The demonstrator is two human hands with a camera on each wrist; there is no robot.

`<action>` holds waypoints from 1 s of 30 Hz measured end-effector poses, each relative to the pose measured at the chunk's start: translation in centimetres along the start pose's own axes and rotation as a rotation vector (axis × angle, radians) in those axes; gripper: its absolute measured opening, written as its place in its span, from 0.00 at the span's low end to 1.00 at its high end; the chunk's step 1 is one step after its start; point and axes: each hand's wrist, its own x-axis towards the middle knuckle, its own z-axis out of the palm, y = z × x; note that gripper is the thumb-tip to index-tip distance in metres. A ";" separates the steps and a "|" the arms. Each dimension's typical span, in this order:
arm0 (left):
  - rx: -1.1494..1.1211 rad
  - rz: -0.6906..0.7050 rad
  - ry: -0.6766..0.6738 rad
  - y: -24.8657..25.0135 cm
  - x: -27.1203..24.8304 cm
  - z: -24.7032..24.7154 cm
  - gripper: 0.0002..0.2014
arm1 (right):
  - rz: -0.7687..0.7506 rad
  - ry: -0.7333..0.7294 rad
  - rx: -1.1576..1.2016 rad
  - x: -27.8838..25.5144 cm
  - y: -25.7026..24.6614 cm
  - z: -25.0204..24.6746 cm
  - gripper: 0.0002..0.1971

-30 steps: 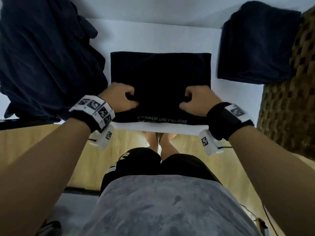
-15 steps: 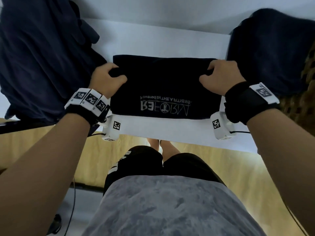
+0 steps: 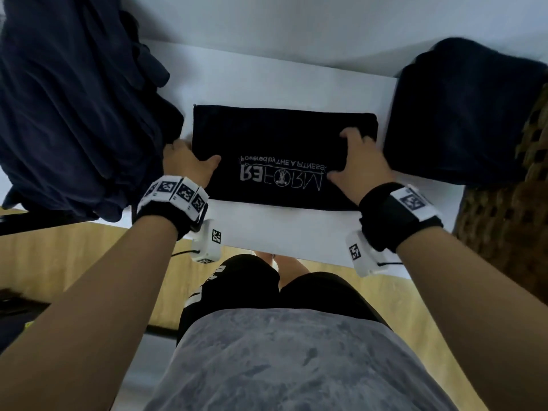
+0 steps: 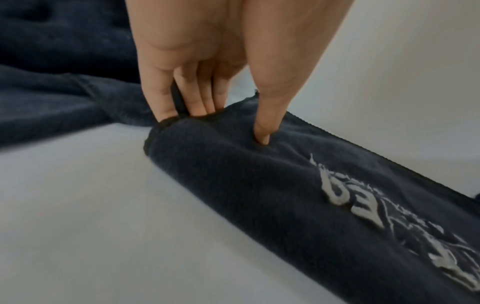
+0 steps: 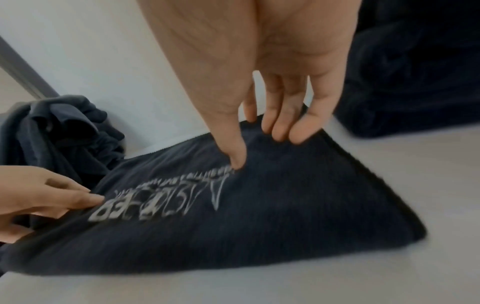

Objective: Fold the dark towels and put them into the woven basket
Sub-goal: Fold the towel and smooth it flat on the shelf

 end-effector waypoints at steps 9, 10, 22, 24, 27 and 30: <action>-0.212 -0.133 -0.124 -1.8 -1.2 -0.9 0.12 | 0.016 -0.114 0.059 -1.7 0.8 2.7 0.48; -0.216 -0.109 -0.103 -1.8 -1.7 -1.2 0.08 | 0.006 -0.121 0.063 -1.7 0.5 2.8 0.48; -0.182 0.372 -0.123 1.4 -9.2 -1.0 0.23 | 0.043 -0.366 0.714 -2.8 -7.2 4.5 0.21; -0.181 0.431 -0.173 2.1 -9.8 0.0 0.22 | 0.131 -0.470 0.977 -2.9 -7.8 4.2 0.21; -0.172 0.458 -0.268 2.7 -10.4 0.9 0.16 | 0.081 -0.401 0.934 -2.8 -7.8 4.3 0.16; -0.349 0.403 -0.334 2.5 -10.6 0.6 0.12 | 0.048 -0.227 0.829 -2.3 -7.1 4.5 0.11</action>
